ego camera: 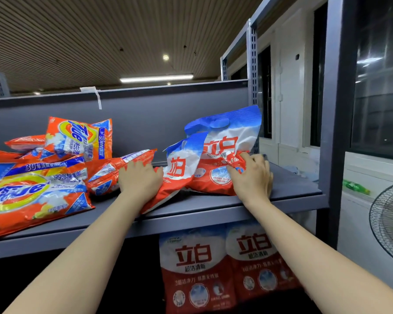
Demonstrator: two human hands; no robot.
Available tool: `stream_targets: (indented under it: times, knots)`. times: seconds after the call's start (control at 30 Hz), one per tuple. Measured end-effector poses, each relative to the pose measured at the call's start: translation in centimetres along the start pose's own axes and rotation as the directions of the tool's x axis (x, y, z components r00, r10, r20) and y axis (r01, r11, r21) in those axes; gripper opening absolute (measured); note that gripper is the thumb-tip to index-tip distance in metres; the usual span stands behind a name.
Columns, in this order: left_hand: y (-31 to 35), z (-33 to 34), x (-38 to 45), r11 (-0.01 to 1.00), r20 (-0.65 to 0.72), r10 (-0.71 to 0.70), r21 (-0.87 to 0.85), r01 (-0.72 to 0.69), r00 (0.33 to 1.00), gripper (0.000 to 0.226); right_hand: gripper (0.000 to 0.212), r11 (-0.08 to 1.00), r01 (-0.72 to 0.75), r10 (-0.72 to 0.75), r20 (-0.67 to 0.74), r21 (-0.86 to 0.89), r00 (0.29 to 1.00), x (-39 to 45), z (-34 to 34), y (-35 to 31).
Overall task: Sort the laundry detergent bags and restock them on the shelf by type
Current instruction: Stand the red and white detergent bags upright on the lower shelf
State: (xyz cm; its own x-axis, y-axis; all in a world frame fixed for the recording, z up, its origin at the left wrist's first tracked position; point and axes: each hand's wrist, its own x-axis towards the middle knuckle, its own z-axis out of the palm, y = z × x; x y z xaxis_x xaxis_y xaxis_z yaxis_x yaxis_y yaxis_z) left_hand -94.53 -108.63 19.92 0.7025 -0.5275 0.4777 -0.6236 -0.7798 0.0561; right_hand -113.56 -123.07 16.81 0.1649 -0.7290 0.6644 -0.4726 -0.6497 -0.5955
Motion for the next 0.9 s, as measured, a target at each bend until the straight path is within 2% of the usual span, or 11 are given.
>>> stream_targets:
  times: [0.1,0.13,0.23,0.33,0.43,0.5,0.6,0.73,0.9]
  knots:
    - [0.3,-0.3,-0.3,0.977,0.168,-0.130,-0.147,0.155,0.977,0.056,0.042,0.995,-0.044,0.051,-0.075,0.087,0.996,-0.5,-0.1,0.1]
    - [0.5,-0.4,-0.5,0.972,0.175,-0.150,-0.155,0.177,0.973,0.053,0.040,0.992,-0.065,0.075,-0.091,0.109,0.993,-0.4,-0.2,0.1]
    - [1.7,-0.9,-1.2,0.972,0.094,-0.158,-0.162,0.172,0.983,0.043,0.038,0.988,-0.080,0.095,-0.116,0.130,0.989,-0.1,-0.7,0.4]
    - [4.2,-1.5,-1.8,0.959,0.048,-0.078,-0.268,0.088,0.996,0.039,0.039,0.998,-0.046,0.053,-0.137,0.049,0.989,0.4,-0.9,0.8]
    - [5.7,-2.1,-1.6,0.937,-0.004,0.005,-0.349,-0.006,1.000,0.034,0.035,0.997,-0.077,0.077,-0.176,0.008,0.981,0.6,-1.0,1.3]
    - [4.6,-2.0,-0.5,0.944,-0.022,-0.024,-0.331,0.015,0.999,0.030,0.034,0.994,-0.100,0.104,-0.147,0.030,0.984,0.7,-1.1,1.5]
    - [2.5,-0.8,1.4,0.928,0.085,-0.071,-0.359,0.097,0.994,0.032,0.035,0.993,-0.105,0.110,-0.082,0.063,0.991,1.0,-1.3,1.8]
    - [2.2,1.0,2.6,0.908,0.275,-0.024,-0.397,0.137,0.961,0.047,0.035,0.981,-0.142,0.147,-0.036,0.131,0.988,1.2,-1.1,2.1]
    - [2.3,2.5,4.9,0.851,0.268,-0.122,-0.468,0.239,0.956,0.045,0.033,0.971,-0.137,0.151,-0.058,0.194,0.987,0.9,-1.0,2.4]
